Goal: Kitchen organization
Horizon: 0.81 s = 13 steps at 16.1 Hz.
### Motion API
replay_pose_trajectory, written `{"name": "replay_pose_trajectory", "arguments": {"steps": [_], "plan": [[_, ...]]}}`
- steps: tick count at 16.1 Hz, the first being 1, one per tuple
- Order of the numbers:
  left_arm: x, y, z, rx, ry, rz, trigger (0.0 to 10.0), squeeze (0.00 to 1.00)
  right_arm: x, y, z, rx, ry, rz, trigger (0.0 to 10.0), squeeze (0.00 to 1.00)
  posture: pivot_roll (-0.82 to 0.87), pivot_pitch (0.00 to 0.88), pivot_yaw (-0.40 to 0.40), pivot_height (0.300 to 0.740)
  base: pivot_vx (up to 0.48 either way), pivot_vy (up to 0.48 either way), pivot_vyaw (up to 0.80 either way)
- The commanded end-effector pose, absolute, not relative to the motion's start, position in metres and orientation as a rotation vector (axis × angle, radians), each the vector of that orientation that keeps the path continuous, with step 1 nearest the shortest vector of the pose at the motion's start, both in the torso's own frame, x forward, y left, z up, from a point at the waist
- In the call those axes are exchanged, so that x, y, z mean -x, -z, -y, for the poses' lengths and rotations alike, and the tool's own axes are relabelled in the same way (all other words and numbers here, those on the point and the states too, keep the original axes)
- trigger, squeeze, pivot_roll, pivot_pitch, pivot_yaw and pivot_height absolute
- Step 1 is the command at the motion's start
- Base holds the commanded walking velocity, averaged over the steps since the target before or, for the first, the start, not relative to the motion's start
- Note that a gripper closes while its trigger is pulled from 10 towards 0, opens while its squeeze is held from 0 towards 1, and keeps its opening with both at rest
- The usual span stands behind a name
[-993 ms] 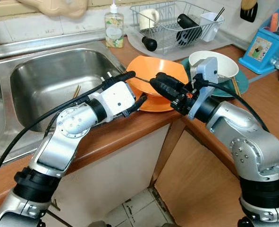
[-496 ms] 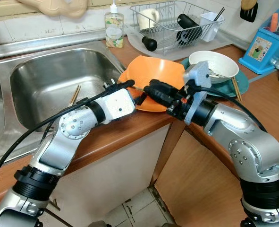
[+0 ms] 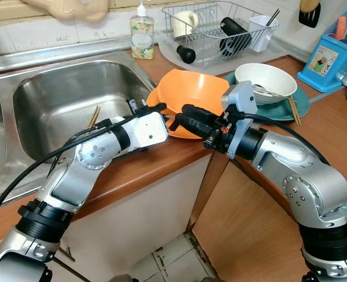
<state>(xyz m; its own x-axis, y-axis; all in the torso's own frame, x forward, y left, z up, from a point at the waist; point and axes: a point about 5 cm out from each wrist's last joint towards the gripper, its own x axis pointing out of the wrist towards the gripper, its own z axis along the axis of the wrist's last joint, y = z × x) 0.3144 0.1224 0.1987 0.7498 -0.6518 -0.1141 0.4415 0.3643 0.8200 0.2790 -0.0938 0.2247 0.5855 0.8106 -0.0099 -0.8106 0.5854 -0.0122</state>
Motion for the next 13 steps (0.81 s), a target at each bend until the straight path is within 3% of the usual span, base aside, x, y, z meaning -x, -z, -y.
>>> {"name": "replay_pose_trajectory", "arguments": {"steps": [1, 5, 6, 7, 8, 9, 11, 12, 13], "plan": [[-0.316, -0.201, -0.119, -0.996, 0.730, 0.259, 0.0, 0.00, -0.278, -0.230, 0.094, 0.045, -0.955, 0.023, 0.0, 0.00, -0.11, 0.000, -0.034, 0.740, 0.000, 0.000, 0.00], [-0.320, -0.200, -0.122, -1.046, 0.756, 0.252, 0.0, 0.00, -0.279, -0.230, 0.093, 0.059, -0.951, 0.024, 0.0, 0.00, -0.11, 0.000, -0.036, 0.740, 0.000, 0.000, 0.00], [-0.320, -0.201, -0.124, -1.048, 0.755, 0.251, 0.0, 0.00, -0.280, -0.229, 0.093, 0.073, -0.946, 0.026, 10.0, 0.00, -0.11, 0.000, -0.036, 0.740, 0.000, 0.000, 0.00], [-0.320, -0.201, -0.124, -1.049, 0.753, 0.251, 0.0, 0.00, -0.280, -0.229, 0.093, 0.080, -0.943, 0.026, 10.0, 0.00, -0.11, 0.000, -0.036, 0.740, 0.000, 0.000, 0.00], [-0.321, -0.202, -0.125, -1.050, 0.750, 0.254, 0.0, 0.00, -0.279, -0.228, 0.091, 0.085, -0.953, 0.020, 10.0, 0.98, -0.11, 0.000, -0.036, 0.740, 0.000, 0.000, 0.00], [-0.322, -0.202, -0.126, -1.053, 0.747, 0.253, 0.0, 0.00, -0.278, -0.227, 0.089, 0.077, -0.965, 0.014, 10.0, 1.00, -0.11, 0.000, -0.036, 0.740, 0.000, 0.000, 0.00], [-0.325, -0.201, -0.131, -1.065, 0.736, 0.241, 0.0, 0.00, -0.279, -0.228, 0.090, 0.103, -0.938, 0.031, 10.0, 1.00, -0.11, 0.000, -0.035, 0.740, 0.000, 0.000, 0.00], [-0.327, -0.200, -0.138, -1.077, 0.713, 0.225, 0.0, 0.00, -0.280, -0.228, 0.090, 0.120, -0.925, 0.037, 10.0, 0.00, -0.12, 0.000, -0.034, 0.740, 0.000, 0.000, 0.00], [-0.332, -0.200, -0.149, -1.083, 0.672, 0.191, 0.0, 0.00, -0.281, -0.227, 0.091, 0.129, -0.919, 0.038, 10.0, 0.00, -0.12, 0.000, -0.033, 0.740, 0.000, 0.000, 0.00]]}}
